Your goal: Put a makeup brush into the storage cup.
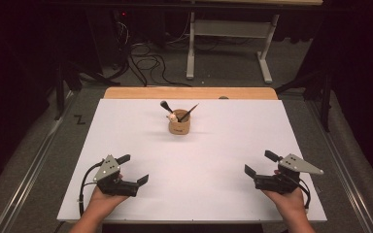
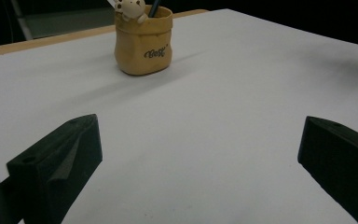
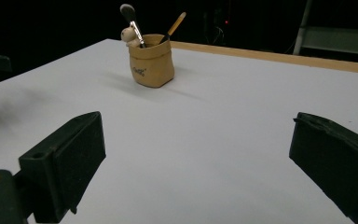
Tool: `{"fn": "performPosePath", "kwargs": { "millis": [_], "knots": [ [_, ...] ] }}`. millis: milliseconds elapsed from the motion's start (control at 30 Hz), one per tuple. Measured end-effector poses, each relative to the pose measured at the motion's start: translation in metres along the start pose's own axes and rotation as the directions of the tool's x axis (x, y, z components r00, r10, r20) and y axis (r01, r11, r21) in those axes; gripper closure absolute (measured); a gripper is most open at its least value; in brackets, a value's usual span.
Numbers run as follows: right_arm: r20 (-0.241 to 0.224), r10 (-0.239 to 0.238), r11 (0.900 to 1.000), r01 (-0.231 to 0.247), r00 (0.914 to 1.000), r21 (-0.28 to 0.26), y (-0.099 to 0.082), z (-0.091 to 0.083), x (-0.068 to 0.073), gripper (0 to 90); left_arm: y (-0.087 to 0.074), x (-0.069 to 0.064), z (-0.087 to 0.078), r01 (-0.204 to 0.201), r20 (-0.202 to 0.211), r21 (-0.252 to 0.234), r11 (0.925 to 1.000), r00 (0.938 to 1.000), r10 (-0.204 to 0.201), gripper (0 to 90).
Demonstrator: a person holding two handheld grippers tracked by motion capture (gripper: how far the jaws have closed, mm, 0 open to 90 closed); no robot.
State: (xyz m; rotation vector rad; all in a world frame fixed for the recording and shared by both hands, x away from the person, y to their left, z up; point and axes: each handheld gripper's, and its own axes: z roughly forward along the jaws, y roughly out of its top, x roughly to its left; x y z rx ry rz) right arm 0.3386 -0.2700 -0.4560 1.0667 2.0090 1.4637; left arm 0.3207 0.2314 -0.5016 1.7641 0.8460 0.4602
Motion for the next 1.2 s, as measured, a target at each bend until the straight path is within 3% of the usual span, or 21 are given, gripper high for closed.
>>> {"fn": "performPosePath", "kwargs": {
  "millis": [300, 400, 967, 1200],
  "knots": [
    [0.04, -0.026, 0.9989, 0.028, 0.9988, -0.037, -0.016, -0.035, -0.002, 3.8, 0.0, -0.005, 0.001, 0.005, -0.008, 0.014, 0.9999, 1.0, -0.005, 0.4],
    [0.045, 0.0, 0.9988, 0.002, 0.999, -0.048, -0.016, -0.036, -0.005, 3.8, 0.0, -0.007, 0.003, -0.005, 0.0, 0.017, 0.9998, 1.0, 0.005, 0.4],
    [0.04, -0.011, 0.9999, 0.012, 0.9991, -0.004, -0.021, -0.024, -0.003, 4.0, 0.001, -0.005, 0.0, 0.005, 0.015, -0.001, 1.0, 0.9999, -0.005, 0.4],
    [0.051, 0.009, 0.9999, -0.009, 0.9987, -0.007, -0.022, -0.025, -0.008, 4.3, 0.001, -0.006, 0.0, 0.008, 0.014, 0.0, 1.0, 0.9999, -0.008, 0.4]
  ]
}}
